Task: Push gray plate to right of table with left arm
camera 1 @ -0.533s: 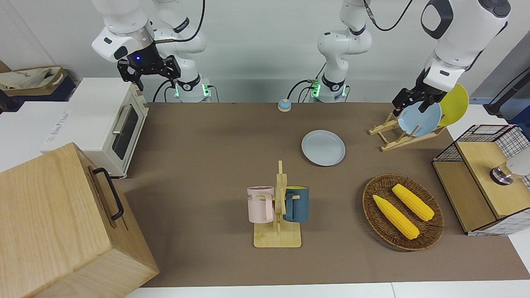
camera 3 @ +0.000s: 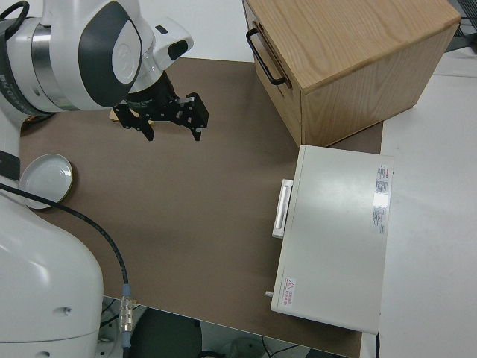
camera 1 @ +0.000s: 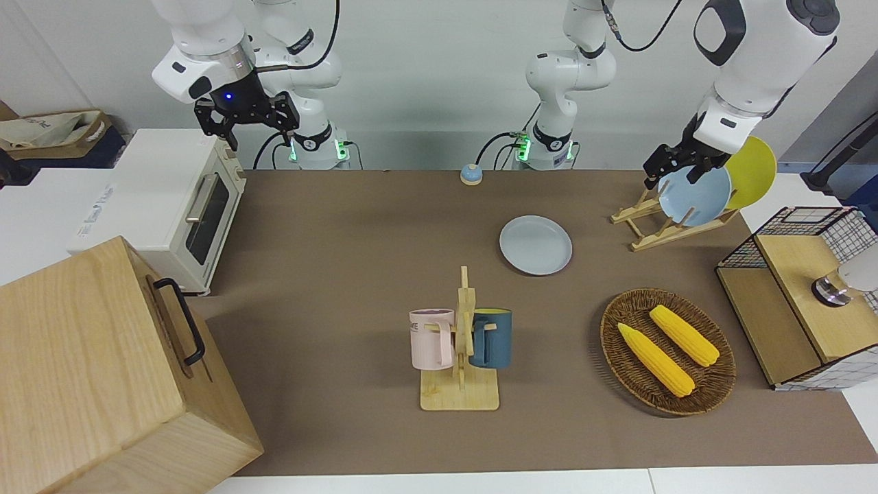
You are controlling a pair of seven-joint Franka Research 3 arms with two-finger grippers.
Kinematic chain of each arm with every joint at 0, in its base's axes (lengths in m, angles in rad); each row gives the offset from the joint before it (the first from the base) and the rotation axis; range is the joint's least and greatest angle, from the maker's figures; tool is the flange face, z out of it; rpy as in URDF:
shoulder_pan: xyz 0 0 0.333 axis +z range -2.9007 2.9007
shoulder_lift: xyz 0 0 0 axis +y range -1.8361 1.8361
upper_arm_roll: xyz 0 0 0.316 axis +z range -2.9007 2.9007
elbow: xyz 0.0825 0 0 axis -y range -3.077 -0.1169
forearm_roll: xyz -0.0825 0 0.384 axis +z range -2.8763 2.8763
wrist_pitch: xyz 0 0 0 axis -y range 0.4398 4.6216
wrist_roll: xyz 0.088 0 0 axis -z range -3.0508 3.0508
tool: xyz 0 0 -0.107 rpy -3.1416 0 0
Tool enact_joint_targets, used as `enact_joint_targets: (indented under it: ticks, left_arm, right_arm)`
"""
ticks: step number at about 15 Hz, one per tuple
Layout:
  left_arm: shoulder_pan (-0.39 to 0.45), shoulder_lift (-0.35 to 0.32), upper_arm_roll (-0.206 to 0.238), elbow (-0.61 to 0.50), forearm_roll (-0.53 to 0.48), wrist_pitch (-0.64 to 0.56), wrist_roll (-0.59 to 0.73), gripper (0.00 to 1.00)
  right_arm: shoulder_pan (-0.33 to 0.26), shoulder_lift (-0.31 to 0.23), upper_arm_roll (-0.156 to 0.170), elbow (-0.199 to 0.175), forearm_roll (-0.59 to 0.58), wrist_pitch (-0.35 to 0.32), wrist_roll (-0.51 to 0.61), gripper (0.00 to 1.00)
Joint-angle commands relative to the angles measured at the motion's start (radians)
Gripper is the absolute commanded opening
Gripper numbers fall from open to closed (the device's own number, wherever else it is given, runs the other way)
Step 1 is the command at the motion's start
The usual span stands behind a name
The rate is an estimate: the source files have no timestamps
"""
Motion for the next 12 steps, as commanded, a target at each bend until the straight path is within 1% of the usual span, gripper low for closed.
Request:
enact_joint_targets:
  ticks: [1,3,7,12]
  left_arm:
    - [-0.011,0.006,0.002,0.013,0.022,-0.021,-0.011,1.00]
    - [-0.009,0.004,-0.006,0.013,0.025,-0.017,-0.008,0.99]
    - [-0.003,0.004,-0.001,0.001,0.023,-0.008,0.004,0.99]
    - [0.001,-0.026,0.005,-0.120,0.020,0.019,0.004,0.99]
  right_arm:
    - [-0.020,-0.002,0.016,0.009,0.004,-0.016,0.012,0.983]
    - [-0.020,-0.002,0.016,0.009,0.004,-0.016,0.012,0.983]
    - [-0.020,-0.002,0.016,0.009,0.004,-0.016,0.012,0.983]
    - [-0.019,-0.002,0.016,0.009,0.004,-0.016,0.012,0.983]
